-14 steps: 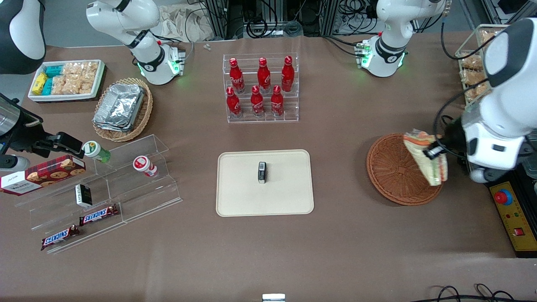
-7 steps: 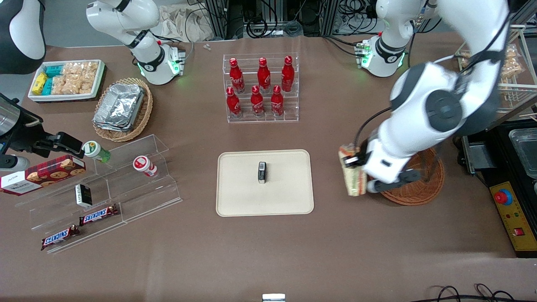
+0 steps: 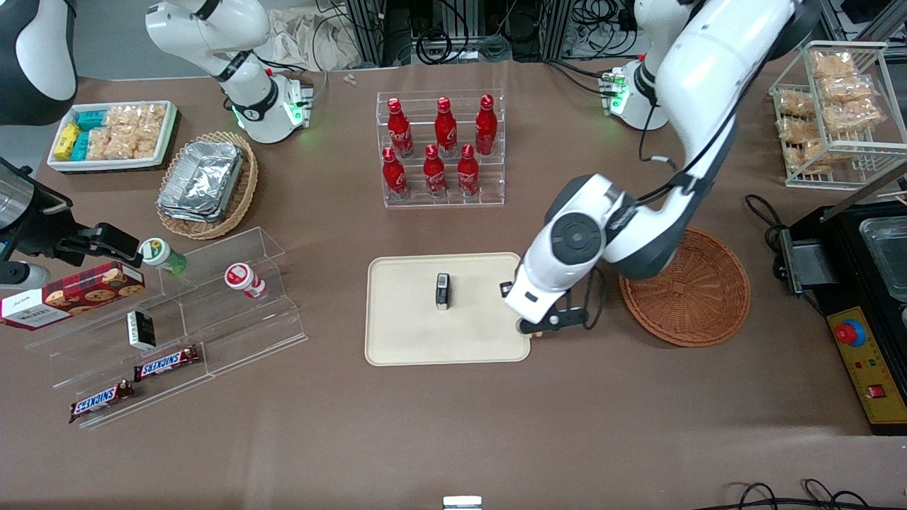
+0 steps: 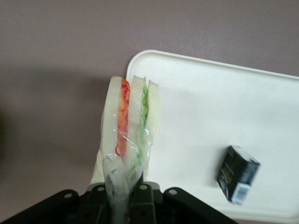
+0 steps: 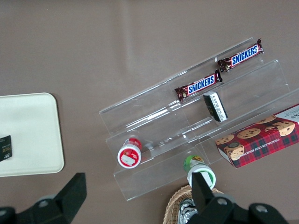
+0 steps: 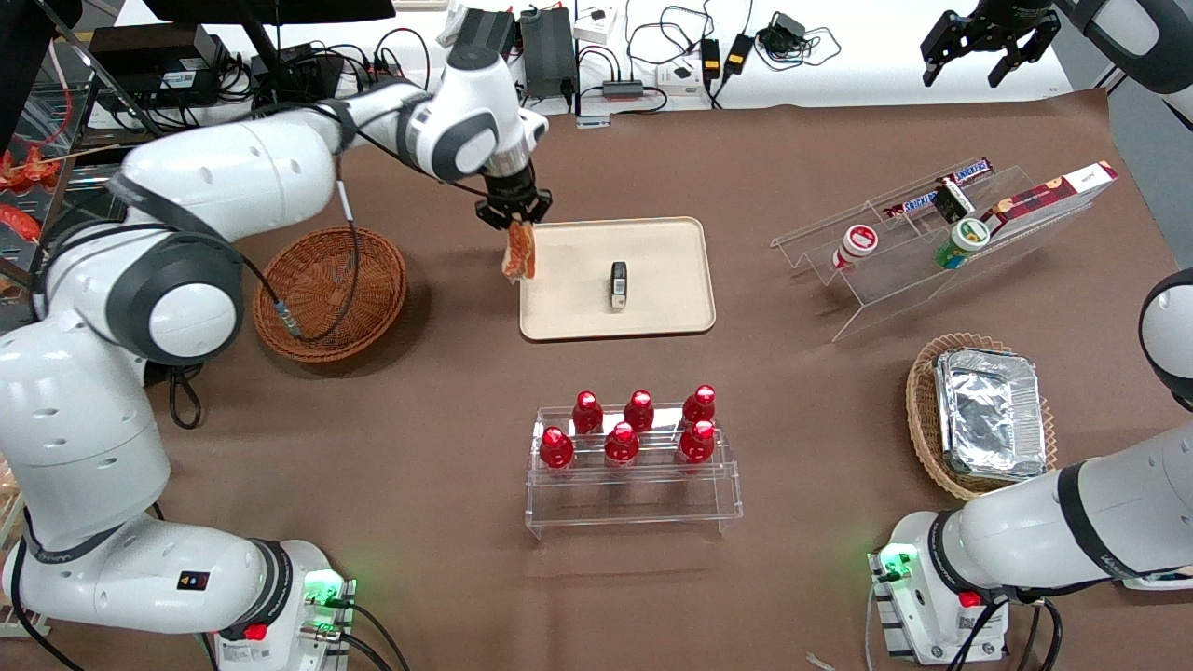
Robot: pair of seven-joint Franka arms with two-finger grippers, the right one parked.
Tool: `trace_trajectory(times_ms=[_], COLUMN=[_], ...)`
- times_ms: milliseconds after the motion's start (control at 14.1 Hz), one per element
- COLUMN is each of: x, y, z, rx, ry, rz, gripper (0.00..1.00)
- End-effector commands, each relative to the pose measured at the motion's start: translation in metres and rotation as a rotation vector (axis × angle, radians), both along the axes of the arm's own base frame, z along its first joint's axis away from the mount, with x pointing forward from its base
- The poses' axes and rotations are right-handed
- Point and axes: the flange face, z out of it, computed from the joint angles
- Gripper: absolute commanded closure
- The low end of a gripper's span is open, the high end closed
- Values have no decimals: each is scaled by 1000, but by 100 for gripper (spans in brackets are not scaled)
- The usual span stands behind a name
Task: Place sandwich from basket to tray
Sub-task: 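Carry the sandwich over the cream tray beside the black box, then lower the sandwich onto the tray and open the left gripper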
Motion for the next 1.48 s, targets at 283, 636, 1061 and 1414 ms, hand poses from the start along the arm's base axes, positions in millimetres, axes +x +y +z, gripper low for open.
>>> trace_trajectory(times_ms=[283,636,1061,1414], x=[-8,-7,13,19], y=[-28,-28,40,160], z=[-55,-53,55,197], rx=[13,34,132,77], ry=[-18,-41,-22,-11], rz=[-12,-21,42,77], gripper=[100,0,0,0])
